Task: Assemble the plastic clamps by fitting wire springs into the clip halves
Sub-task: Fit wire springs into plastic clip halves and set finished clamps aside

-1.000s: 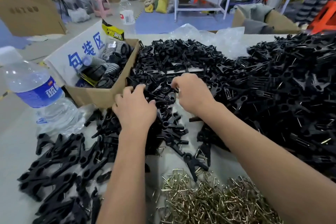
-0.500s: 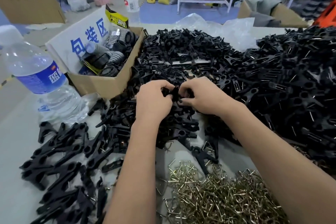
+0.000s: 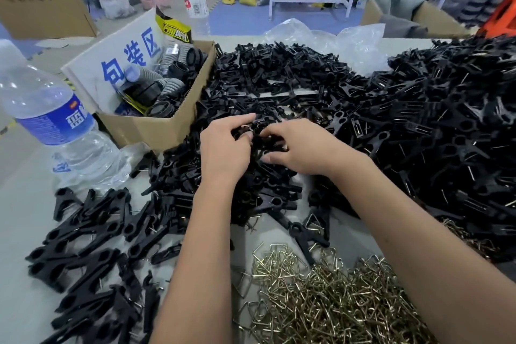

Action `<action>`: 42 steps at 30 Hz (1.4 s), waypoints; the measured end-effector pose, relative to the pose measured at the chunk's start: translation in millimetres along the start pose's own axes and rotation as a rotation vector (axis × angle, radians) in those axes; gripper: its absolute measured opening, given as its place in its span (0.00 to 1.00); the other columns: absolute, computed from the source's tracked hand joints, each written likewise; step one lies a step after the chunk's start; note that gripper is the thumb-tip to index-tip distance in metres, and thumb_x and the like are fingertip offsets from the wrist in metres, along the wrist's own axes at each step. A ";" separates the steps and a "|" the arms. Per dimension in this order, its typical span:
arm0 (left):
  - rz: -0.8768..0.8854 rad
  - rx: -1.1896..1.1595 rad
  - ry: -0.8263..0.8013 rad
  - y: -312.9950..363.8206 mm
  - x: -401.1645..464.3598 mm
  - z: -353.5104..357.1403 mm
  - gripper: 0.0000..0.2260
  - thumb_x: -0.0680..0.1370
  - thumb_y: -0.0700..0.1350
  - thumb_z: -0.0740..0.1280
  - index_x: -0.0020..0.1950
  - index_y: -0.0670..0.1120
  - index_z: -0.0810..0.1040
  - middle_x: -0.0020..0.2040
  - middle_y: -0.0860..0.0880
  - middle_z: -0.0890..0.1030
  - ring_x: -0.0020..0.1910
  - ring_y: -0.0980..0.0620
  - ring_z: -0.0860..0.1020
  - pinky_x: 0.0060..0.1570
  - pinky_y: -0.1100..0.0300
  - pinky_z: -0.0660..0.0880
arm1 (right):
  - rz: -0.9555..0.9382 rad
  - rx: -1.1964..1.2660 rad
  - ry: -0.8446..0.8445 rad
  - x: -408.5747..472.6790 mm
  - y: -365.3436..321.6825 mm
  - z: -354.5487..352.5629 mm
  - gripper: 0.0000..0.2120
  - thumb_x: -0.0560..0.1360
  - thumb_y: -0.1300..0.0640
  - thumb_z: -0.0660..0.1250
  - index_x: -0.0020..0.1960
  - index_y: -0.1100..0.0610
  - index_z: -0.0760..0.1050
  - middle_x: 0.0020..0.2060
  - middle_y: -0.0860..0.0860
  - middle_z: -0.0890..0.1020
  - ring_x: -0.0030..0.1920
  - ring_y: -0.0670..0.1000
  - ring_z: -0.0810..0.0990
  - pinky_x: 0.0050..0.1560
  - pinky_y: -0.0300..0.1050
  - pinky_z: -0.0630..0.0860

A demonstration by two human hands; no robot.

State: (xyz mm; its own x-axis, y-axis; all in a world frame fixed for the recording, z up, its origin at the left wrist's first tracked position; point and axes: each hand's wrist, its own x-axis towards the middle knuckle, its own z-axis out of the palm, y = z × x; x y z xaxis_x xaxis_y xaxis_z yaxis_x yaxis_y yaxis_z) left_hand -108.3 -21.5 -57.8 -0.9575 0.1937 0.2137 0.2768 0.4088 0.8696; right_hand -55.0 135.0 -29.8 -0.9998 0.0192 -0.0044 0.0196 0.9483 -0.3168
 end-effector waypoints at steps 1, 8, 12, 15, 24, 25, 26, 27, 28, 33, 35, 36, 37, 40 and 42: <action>-0.011 -0.011 0.007 -0.3 0.2 -0.4 0.20 0.77 0.37 0.71 0.62 0.58 0.85 0.58 0.56 0.86 0.57 0.55 0.83 0.64 0.55 0.77 | 0.018 -0.011 0.005 0.4 -0.5 2.0 0.22 0.76 0.41 0.74 0.67 0.47 0.78 0.51 0.47 0.81 0.52 0.51 0.80 0.55 0.49 0.79; 0.039 -0.054 -0.101 4.2 -3.3 -1.9 0.32 0.78 0.40 0.72 0.74 0.68 0.70 0.53 0.56 0.85 0.50 0.57 0.82 0.57 0.59 0.79 | -0.013 0.111 0.183 -13.9 10.3 -2.0 0.08 0.80 0.53 0.72 0.57 0.52 0.87 0.52 0.48 0.87 0.55 0.50 0.83 0.61 0.48 0.78; 0.121 0.034 -0.117 8.3 -4.5 0.5 0.08 0.75 0.44 0.77 0.52 0.55 0.87 0.48 0.60 0.85 0.51 0.62 0.82 0.61 0.58 0.78 | 0.002 0.210 0.299 -33.8 22.6 -10.5 0.08 0.77 0.59 0.74 0.55 0.52 0.87 0.48 0.47 0.87 0.49 0.43 0.83 0.57 0.35 0.77; 0.163 -0.050 -0.107 11.3 -5.6 0.9 0.06 0.74 0.47 0.78 0.50 0.55 0.89 0.46 0.61 0.86 0.49 0.65 0.83 0.57 0.63 0.78 | 0.003 0.358 0.383 -50.2 29.5 -16.9 0.06 0.72 0.58 0.79 0.48 0.51 0.88 0.39 0.43 0.87 0.39 0.37 0.84 0.45 0.28 0.77; 0.214 -0.057 -0.006 15.7 -5.5 2.7 0.13 0.71 0.55 0.81 0.53 0.54 0.88 0.41 0.54 0.85 0.42 0.54 0.83 0.47 0.61 0.79 | 0.032 0.729 0.406 -74.1 35.6 -14.9 0.22 0.72 0.45 0.78 0.33 0.54 0.69 0.27 0.49 0.74 0.30 0.47 0.69 0.32 0.46 0.69; 0.218 -0.049 -0.008 15.9 -5.8 3.4 0.13 0.70 0.56 0.81 0.51 0.53 0.88 0.40 0.55 0.85 0.41 0.57 0.83 0.45 0.64 0.78 | 0.034 0.736 0.388 -74.3 36.4 -12.6 0.23 0.73 0.48 0.79 0.34 0.56 0.68 0.29 0.54 0.75 0.31 0.49 0.69 0.33 0.47 0.69; 0.224 -0.036 -0.011 16.5 -6.3 4.5 0.11 0.71 0.57 0.80 0.48 0.53 0.87 0.38 0.57 0.84 0.40 0.60 0.82 0.42 0.67 0.75 | 0.041 0.730 0.385 -74.9 37.6 -10.4 0.22 0.73 0.50 0.79 0.35 0.57 0.67 0.29 0.54 0.74 0.31 0.49 0.69 0.33 0.47 0.69; 0.228 -0.018 -0.012 17.6 -7.2 5.5 0.09 0.71 0.58 0.79 0.44 0.54 0.87 0.36 0.58 0.84 0.37 0.62 0.81 0.40 0.70 0.72 | 0.047 0.729 0.385 -75.4 38.6 -8.3 0.22 0.73 0.52 0.80 0.36 0.58 0.67 0.29 0.54 0.74 0.30 0.49 0.69 0.32 0.45 0.69; 0.226 -0.003 -0.014 19.0 -8.3 6.0 0.08 0.72 0.58 0.79 0.41 0.55 0.86 0.35 0.59 0.83 0.35 0.62 0.79 0.37 0.72 0.70 | 0.055 0.751 0.377 -76.1 39.2 -6.6 0.21 0.73 0.52 0.80 0.37 0.59 0.68 0.28 0.55 0.75 0.29 0.48 0.71 0.31 0.44 0.69; 0.205 0.022 -0.022 22.4 -9.3 4.6 0.06 0.73 0.57 0.78 0.43 0.56 0.86 0.36 0.58 0.84 0.39 0.59 0.81 0.40 0.69 0.74 | 0.101 0.985 0.339 -76.2 41.2 -4.3 0.13 0.76 0.55 0.77 0.49 0.57 0.74 0.36 0.59 0.85 0.22 0.49 0.75 0.21 0.36 0.65; 0.157 0.013 -0.034 22.5 -8.6 4.2 0.12 0.71 0.58 0.80 0.50 0.54 0.87 0.37 0.58 0.85 0.40 0.61 0.82 0.42 0.70 0.75 | 0.092 1.006 0.346 -75.0 42.2 -3.7 0.09 0.77 0.55 0.76 0.47 0.56 0.77 0.36 0.58 0.85 0.22 0.49 0.75 0.21 0.36 0.65; 0.121 0.011 -0.036 21.9 -8.6 4.4 0.16 0.69 0.59 0.81 0.53 0.54 0.86 0.37 0.58 0.85 0.39 0.61 0.82 0.43 0.69 0.75 | 0.083 1.010 0.352 -74.9 41.8 -3.2 0.08 0.77 0.56 0.76 0.46 0.56 0.78 0.36 0.59 0.85 0.22 0.49 0.76 0.20 0.36 0.66; 0.087 0.001 -0.029 21.5 -8.7 4.8 0.19 0.68 0.59 0.82 0.53 0.53 0.85 0.37 0.58 0.86 0.39 0.62 0.83 0.44 0.67 0.76 | 0.077 1.020 0.359 -75.0 40.9 -2.7 0.07 0.77 0.57 0.76 0.45 0.57 0.79 0.36 0.59 0.85 0.23 0.50 0.77 0.20 0.37 0.67; 0.013 -0.081 0.018 22.3 -10.6 4.5 0.19 0.65 0.56 0.85 0.47 0.51 0.84 0.38 0.56 0.87 0.39 0.59 0.85 0.45 0.60 0.80 | 0.087 1.087 0.362 -75.9 37.6 -3.9 0.03 0.79 0.60 0.74 0.49 0.60 0.82 0.39 0.61 0.85 0.27 0.54 0.81 0.22 0.40 0.72; -0.008 -0.159 0.006 24.1 -11.0 3.8 0.16 0.64 0.50 0.86 0.45 0.48 0.84 0.39 0.54 0.87 0.41 0.56 0.86 0.46 0.59 0.82 | 0.091 1.147 0.331 -77.5 36.0 -6.9 0.07 0.80 0.61 0.72 0.57 0.60 0.82 0.45 0.62 0.86 0.33 0.56 0.85 0.25 0.42 0.75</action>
State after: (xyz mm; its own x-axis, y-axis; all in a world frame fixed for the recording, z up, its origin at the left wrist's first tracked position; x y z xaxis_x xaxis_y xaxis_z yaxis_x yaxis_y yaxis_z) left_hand -90.9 -10.4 -40.8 -0.9603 0.1853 0.2087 0.2533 0.2642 0.9306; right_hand 23.2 169.9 -34.3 -0.9426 0.3115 0.1204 -0.0910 0.1072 -0.9901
